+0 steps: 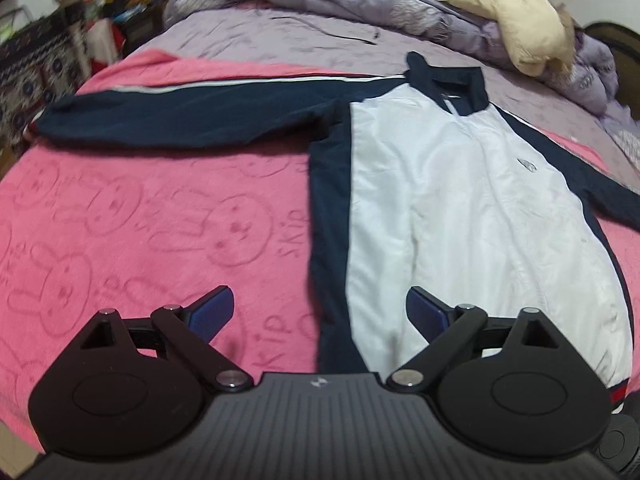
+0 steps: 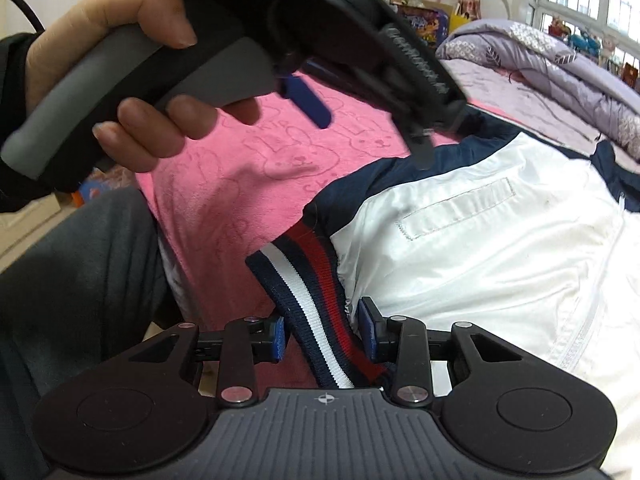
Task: Fold clothes
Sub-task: 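Grasp the striped hem band with the right gripper and straighten it, then release the hem band and withdraw the right gripper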
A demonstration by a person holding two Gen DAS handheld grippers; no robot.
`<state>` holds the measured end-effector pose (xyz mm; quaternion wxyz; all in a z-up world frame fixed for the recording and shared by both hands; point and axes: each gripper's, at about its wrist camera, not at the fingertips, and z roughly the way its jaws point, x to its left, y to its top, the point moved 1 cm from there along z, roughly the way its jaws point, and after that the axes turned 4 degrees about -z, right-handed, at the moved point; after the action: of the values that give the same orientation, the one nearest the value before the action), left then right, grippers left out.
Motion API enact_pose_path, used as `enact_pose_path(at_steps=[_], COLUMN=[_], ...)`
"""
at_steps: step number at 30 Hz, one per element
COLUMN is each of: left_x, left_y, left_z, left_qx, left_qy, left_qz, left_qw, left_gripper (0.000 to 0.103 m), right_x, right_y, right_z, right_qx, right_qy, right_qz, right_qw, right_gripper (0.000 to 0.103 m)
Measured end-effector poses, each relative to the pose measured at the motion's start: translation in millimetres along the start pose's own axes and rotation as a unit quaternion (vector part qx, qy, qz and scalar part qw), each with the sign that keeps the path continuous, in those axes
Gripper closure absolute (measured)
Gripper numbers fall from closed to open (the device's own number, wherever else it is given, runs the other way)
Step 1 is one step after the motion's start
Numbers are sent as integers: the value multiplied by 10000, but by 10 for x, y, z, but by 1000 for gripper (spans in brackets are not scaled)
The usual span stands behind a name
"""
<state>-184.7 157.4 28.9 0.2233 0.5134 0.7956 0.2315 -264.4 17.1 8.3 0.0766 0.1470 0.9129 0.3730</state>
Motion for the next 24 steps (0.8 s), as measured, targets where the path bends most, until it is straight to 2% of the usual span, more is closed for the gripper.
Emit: enact_pose_path(at_steps=[5,9,11,15,20,23,24], left_x=[-127,-160,-137,-113,-11,100,141], left_y=[-53,-220,-281,-316,-428,-532,-561], left_z=[147,435,457,450,353,261,234], left_qx=[173,718,635,621,576,529,542], left_qy=[-33,191,149,86,-2,-22,-7], left_qz=[207,326,273,244,340,396,390], left_qw=[9996,9967,9975,9977,9978,9978,9978], left_gripper=[6,3,0,0,0,0,0], right_x=[-62,-61,-62,-41,-359,-690,-801], right_y=[-42,-86,-94,-104,-116,-166,-201], right_z=[-41,-30,-21,-78,-489,-776,-848], right_qx=[41,11,-15,-32,-355,-585,-634], right_qy=[235,250,312,322,868,501,256], right_qz=[111,131,167,85,566,794,870], right_qw=[9997,9996,9994,9994,9940,9939,9939], right_gripper=[67,62,53,52,52,45,44])
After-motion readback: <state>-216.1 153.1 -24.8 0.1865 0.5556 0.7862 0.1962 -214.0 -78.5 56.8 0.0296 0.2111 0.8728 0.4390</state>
